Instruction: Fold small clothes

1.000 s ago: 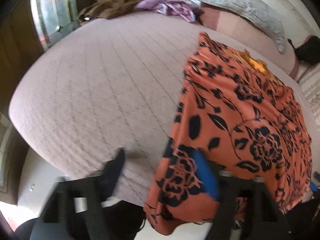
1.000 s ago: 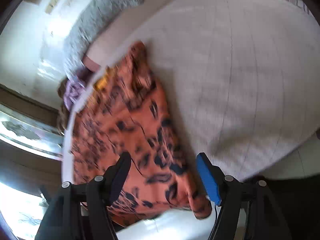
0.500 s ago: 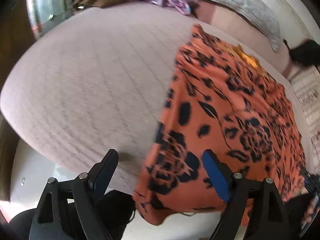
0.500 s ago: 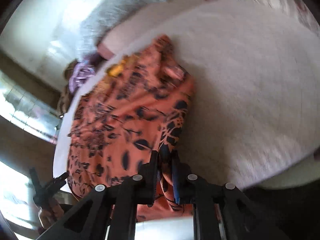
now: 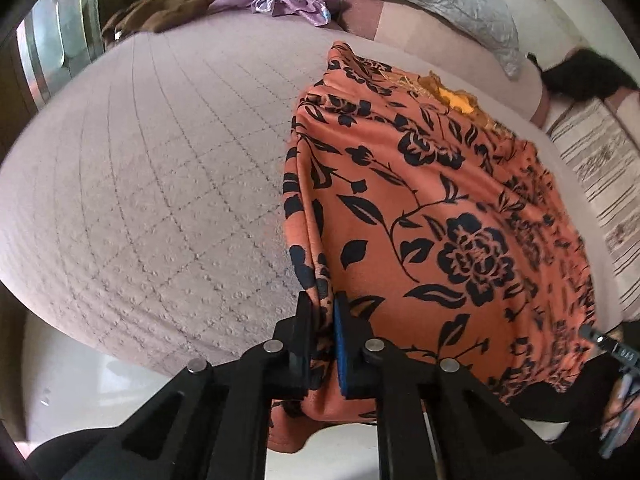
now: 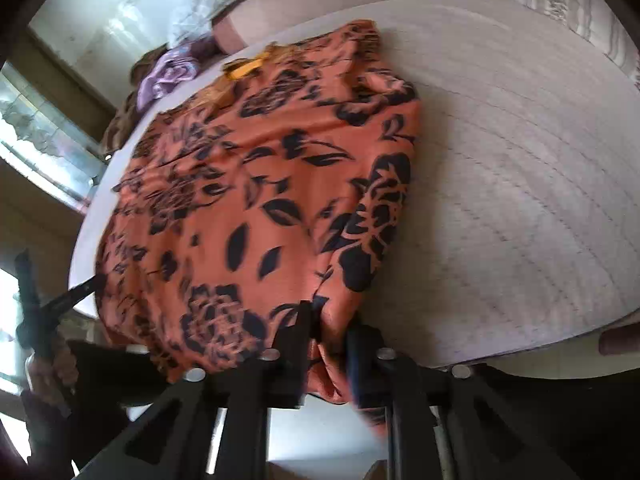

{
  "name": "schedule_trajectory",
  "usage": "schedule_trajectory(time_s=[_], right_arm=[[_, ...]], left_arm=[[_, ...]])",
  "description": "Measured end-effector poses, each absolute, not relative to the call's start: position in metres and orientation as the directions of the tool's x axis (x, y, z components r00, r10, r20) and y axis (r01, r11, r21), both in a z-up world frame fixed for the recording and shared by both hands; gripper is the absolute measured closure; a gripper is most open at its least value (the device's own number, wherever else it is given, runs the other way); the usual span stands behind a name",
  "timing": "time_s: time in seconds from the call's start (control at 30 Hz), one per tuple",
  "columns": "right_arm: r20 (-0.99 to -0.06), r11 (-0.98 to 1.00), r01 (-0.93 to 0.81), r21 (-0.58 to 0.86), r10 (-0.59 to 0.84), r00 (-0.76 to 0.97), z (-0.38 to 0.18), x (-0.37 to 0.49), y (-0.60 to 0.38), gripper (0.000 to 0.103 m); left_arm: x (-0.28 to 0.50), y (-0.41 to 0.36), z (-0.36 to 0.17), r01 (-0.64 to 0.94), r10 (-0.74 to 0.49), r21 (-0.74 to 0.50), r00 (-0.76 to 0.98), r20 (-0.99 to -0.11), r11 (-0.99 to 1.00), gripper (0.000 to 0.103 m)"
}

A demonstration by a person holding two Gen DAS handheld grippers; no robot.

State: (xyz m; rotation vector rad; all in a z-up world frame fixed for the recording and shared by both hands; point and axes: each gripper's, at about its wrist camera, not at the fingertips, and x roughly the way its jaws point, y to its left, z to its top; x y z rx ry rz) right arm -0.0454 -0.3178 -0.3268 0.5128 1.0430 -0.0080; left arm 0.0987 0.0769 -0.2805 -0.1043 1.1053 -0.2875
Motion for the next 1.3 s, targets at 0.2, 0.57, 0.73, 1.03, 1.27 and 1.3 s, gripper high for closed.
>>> schedule_trajectory(time_s=[0.2,0.57,0.73,1.03,1.27,1.3], right_arm=[[-0.689,0.814,0.165,0.557,0.342,0.639,-0.284,-0.054,-0.334,0.092],[-0.575,0.707,0.188,0.682,0.360,0.734,-0.260,-0.016,-0.374,0.093],[-0.699,0.693,0.296,0.657,0.415,0.582,-0.306,-0.009,-0.367,0.086],[-0.783,0.808,0.254,0.532,0.356,0.509,-0.327,-0.018,-0.344,0.049],[-0.727,0.805,0.129,0.579,0.438,0.528,-0.307,-0.023,-0.321,0.091],[-0.687,0.777,0.108,0.620,0.471,0.553,-0.299,-0.023,-0.325,0.092]], left_arm=[[0.113,0.089,-0.252,0.193,-0.433,-0.387,0.428,-0.794,0.901,0.094],[0.147,0.102,-0.250,0.159,-0.377,-0.342,0.440,-0.815,0.926,0.093],[0.147,0.091,-0.281,0.163,-0.298,-0.257,0.331,-0.895,0.953,0.061],[0.135,0.069,-0.279,0.254,-0.337,-0.261,0.327,-0.883,0.931,0.097],[0.136,0.088,-0.250,0.264,-0.504,-0.434,0.336,-0.795,0.861,0.096],[0.138,0.090,-0.244,0.261,-0.514,-0.446,0.342,-0.787,0.856,0.096]])
